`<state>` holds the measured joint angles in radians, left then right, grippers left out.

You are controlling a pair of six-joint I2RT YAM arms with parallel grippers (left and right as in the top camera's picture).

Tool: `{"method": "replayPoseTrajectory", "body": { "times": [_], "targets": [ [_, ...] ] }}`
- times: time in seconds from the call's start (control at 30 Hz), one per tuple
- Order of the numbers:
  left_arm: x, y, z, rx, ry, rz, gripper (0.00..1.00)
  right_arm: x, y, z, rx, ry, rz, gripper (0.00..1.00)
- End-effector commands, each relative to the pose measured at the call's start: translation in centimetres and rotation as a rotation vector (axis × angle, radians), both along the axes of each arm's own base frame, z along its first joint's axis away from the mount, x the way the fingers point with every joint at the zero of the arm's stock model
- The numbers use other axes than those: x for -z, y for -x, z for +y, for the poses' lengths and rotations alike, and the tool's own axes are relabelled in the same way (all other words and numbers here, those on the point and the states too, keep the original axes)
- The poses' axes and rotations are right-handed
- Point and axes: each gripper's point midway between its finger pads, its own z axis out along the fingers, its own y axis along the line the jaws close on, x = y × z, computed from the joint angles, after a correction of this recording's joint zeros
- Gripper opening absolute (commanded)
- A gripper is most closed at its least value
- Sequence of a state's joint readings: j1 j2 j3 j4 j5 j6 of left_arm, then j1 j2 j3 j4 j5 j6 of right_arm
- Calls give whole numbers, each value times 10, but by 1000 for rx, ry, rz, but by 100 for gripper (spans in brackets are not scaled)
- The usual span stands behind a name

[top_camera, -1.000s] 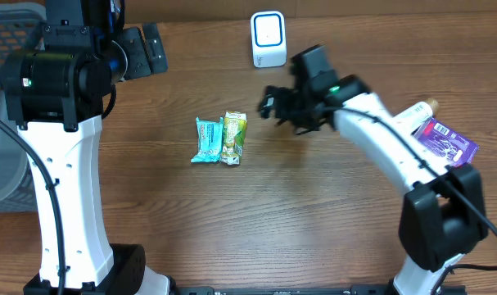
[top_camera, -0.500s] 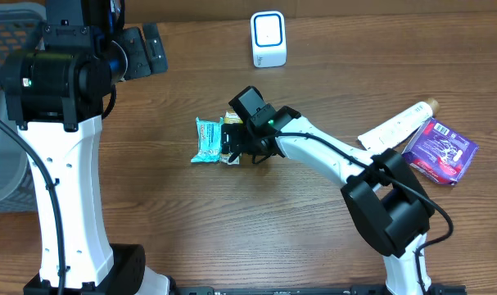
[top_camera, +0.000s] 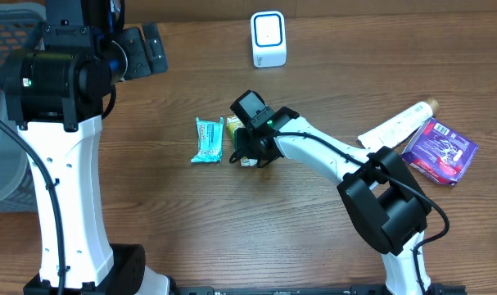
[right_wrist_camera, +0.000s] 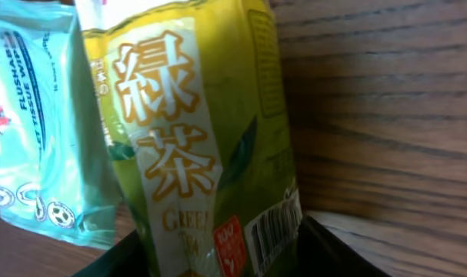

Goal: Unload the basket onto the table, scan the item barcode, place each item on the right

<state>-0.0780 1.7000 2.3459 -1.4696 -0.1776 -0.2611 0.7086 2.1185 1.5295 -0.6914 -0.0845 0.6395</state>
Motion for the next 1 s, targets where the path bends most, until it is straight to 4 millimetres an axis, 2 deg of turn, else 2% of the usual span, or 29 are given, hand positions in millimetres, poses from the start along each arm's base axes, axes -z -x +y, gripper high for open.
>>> {"method": "replayPoseTrajectory", "body": {
  "times": [0.0,0.17,0.33,0.53,0.6,0.7,0.77,0.9,0.97],
  "targets": [
    [-2,-2,2,-20,2,-10,100,5,-3,-9,-35,56,-30,48],
    [-2,-2,2,-20,2,-10,99,3,1,-12,-71,81,-17,27],
    [-2,-2,2,-19,2,-10,100,-9,9,-20,-85,107,37,15],
    [-2,-2,2,-20,2,-10,100,-25,18,-8,-168,-107,157,13],
    [-2,-2,2,-20,2,-10,100,-31,19,-3,-209,-235,195,11],
    [-2,-2,2,-20,2,-10,100,-50,23,11,-310,-481,234,11],
    [-2,-2,2,-20,2,-10,100,-56,24,12,-321,-569,253,11],
    [-2,-2,2,-20,2,-10,100,-45,26,4,-301,-569,269,12],
    [-2,-2,2,-20,2,-10,100,-33,27,-3,-276,-524,271,16]
  ]
}}
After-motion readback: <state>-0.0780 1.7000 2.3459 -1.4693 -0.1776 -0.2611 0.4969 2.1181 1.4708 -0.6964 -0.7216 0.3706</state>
